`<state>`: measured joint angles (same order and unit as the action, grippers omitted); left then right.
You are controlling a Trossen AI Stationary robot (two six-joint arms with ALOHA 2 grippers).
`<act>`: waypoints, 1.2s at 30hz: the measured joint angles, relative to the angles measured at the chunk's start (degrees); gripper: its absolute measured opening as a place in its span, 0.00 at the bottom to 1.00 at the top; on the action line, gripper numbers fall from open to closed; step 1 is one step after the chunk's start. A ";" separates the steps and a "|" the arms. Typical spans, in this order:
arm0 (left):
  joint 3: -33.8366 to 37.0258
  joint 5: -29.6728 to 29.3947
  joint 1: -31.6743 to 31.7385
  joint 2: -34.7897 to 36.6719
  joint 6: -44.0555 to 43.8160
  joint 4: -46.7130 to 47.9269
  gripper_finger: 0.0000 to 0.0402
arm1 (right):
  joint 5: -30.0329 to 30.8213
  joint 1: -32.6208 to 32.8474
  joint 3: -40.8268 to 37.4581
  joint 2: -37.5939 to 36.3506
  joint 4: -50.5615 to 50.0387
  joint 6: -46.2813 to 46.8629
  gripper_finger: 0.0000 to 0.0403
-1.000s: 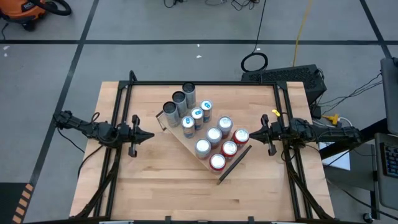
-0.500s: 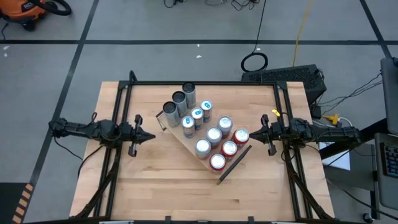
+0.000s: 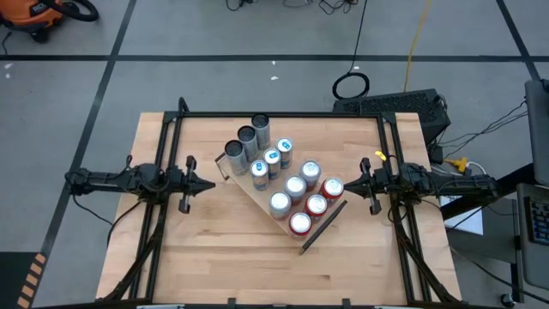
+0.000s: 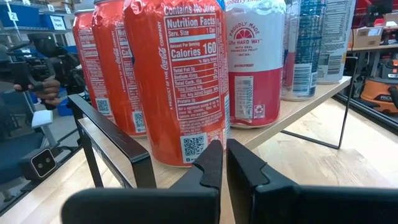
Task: Place canned beverage on shelf
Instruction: Return to Home Position
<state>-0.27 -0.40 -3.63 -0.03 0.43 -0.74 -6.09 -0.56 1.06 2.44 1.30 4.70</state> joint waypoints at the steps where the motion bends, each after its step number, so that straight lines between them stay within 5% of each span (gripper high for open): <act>1: 0.00 0.24 0.25 0.00 -0.07 0.03 0.00 | 0.01 0.00 0.00 0.00 0.00 0.04 0.00; 36: 0.00 0.34 1.00 -0.28 1.46 -0.01 0.00 | 0.26 0.01 0.00 0.00 0.15 0.16 0.00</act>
